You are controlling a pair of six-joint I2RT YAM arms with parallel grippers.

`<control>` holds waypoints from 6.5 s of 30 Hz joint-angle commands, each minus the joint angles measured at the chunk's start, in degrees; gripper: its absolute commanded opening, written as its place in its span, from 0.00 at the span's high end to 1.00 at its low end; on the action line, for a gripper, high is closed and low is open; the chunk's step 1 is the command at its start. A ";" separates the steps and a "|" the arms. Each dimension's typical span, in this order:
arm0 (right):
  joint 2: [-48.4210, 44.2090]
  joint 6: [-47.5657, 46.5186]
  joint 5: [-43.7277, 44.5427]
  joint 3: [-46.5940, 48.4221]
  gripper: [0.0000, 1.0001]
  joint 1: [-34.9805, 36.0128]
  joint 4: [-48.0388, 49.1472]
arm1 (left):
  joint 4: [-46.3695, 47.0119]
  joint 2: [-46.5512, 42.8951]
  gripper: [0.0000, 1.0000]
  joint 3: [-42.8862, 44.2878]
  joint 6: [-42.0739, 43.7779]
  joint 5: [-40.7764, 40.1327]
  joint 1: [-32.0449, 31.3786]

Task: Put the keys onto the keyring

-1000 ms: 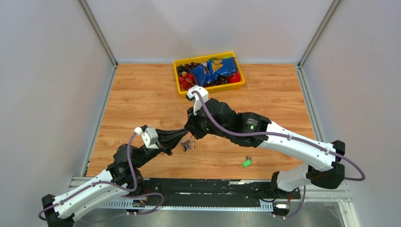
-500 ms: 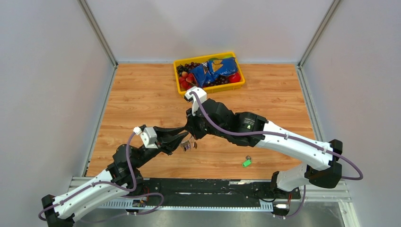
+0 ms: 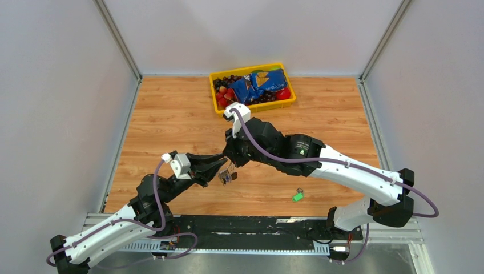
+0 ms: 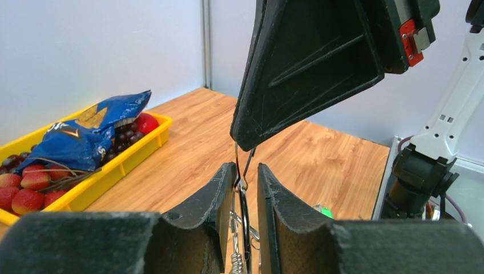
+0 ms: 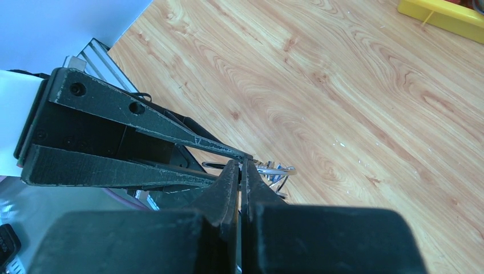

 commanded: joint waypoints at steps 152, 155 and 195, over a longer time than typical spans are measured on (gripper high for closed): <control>-39.55 53.87 17.61 -72.92 0.86 -16.65 -1.53 | -4.64 -0.83 1.00 0.57 -2.53 -15.69 0.20; -40.35 53.48 17.54 -72.62 0.94 -16.67 -1.57 | -4.64 -0.86 1.00 0.56 -2.53 -15.60 0.21; -33.66 9.27 -28.48 -46.51 1.00 -15.70 30.78 | -2.13 -5.25 1.00 -1.05 -1.57 -9.56 0.17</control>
